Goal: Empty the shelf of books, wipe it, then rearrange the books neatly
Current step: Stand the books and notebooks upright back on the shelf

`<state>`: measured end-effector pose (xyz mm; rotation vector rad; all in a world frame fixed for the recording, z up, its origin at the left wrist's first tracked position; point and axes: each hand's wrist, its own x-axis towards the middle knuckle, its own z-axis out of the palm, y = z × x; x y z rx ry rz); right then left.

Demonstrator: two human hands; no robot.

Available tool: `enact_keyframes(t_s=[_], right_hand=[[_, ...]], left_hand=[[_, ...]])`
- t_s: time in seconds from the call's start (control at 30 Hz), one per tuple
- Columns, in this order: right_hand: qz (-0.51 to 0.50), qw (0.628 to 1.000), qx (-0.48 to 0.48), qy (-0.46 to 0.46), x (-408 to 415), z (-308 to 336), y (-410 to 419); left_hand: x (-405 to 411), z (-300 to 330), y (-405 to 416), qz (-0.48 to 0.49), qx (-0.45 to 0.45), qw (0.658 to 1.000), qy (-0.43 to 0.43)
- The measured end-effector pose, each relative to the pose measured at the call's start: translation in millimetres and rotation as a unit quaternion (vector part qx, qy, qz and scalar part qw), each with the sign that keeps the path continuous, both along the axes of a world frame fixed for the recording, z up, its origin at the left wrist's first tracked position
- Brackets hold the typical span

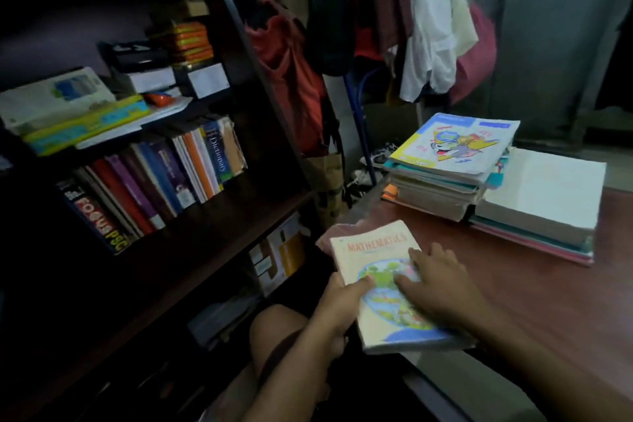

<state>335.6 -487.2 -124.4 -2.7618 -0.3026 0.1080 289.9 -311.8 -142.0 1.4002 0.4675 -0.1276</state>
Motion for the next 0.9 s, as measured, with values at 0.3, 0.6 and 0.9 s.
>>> enact_keyframes(t_s=[0.3, 0.6, 0.9], right_hand=[[0.175, 0.973, 0.148, -0.016, -17, 41, 135], [0.481, 0.851, 0.195, -0.082, -123, 72, 328], [0.544, 0.772, 0.329, 0.015, -135, 46, 452]], left_hand=[[-55, 35, 94, 0.195, 0.06, 0.963, -0.178], [-151, 74, 247, 0.476, 0.099, 0.839, -0.242], [-175, 77, 341, 0.514, 0.25, 0.796, -0.198]])
